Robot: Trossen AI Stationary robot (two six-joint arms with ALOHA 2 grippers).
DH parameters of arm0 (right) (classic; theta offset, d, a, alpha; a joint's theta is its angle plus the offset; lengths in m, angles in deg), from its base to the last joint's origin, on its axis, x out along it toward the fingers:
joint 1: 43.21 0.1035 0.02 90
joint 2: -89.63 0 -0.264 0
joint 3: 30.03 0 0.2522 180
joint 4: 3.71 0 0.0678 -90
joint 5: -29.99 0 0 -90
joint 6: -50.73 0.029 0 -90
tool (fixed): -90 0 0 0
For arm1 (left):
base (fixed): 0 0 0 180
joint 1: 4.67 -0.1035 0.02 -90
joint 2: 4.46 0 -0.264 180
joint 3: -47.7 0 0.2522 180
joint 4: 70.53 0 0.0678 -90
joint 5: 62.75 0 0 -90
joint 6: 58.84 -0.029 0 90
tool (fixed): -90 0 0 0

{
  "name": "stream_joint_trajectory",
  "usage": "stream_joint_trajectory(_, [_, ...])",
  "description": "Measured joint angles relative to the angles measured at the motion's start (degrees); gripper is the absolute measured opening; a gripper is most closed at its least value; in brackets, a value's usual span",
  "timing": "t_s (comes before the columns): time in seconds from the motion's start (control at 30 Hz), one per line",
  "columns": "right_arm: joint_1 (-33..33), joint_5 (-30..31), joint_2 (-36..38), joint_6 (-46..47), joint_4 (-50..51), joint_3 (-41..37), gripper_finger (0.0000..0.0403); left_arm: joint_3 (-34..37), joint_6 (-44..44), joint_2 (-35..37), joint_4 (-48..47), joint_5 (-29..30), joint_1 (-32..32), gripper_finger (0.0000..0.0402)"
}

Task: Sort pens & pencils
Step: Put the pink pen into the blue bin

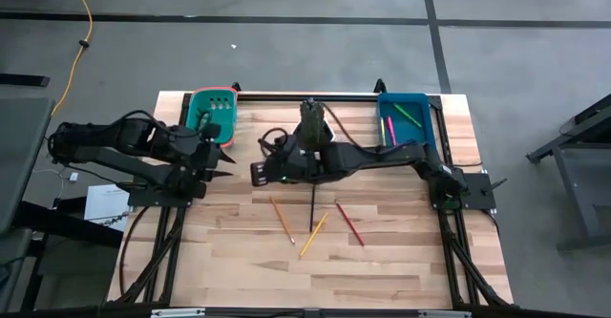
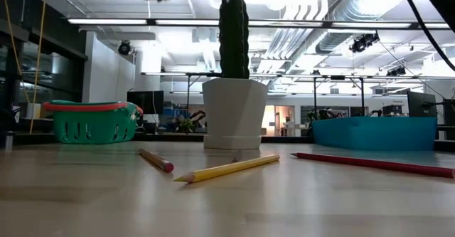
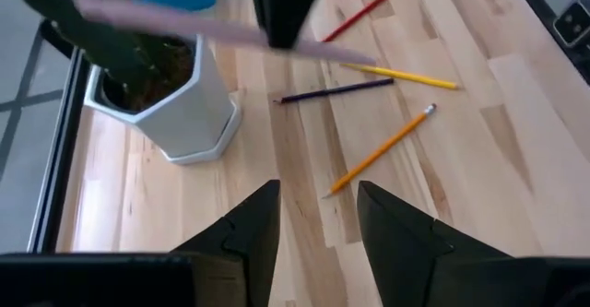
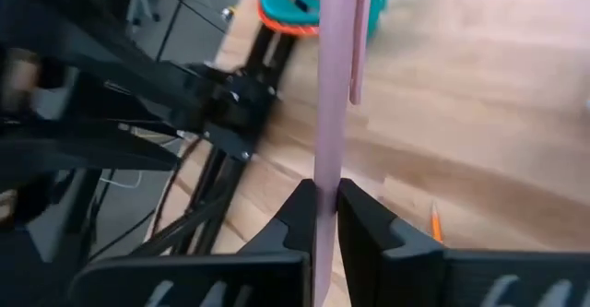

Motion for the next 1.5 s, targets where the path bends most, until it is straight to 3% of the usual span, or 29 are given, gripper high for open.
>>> stream_joint_trajectory(0.37, [-2.4,4.4,7.2,-14.1,-0.6,0.0,0.0012,0.0,9.2,0.4,7.7,0.2,0.0,0.0133])
stream_joint_trajectory(0.8, [-8.0,4.9,19.7,-27.2,2.0,0.1,0.0012,0.0,16.6,-2.6,9.0,1.6,0.0,0.0133])
stream_joint_trajectory(1.07, [-14.5,7.7,27.0,-28.0,14.6,0.1,0.0012,0.0,17.9,-5.1,9.9,2.4,0.0,0.0133])
stream_joint_trajectory(1.37, [-23.0,8.1,29.3,-21.6,37.4,0.1,0.0012,0.0,15.2,-8.4,10.5,2.4,0.0,0.0133])
stream_joint_trajectory(1.5, [-27.3,5.0,30.0,-21.7,37.2,-2.0,0.0012,0.0,13.6,-9.4,11.2,2.2,0.0,0.0133])
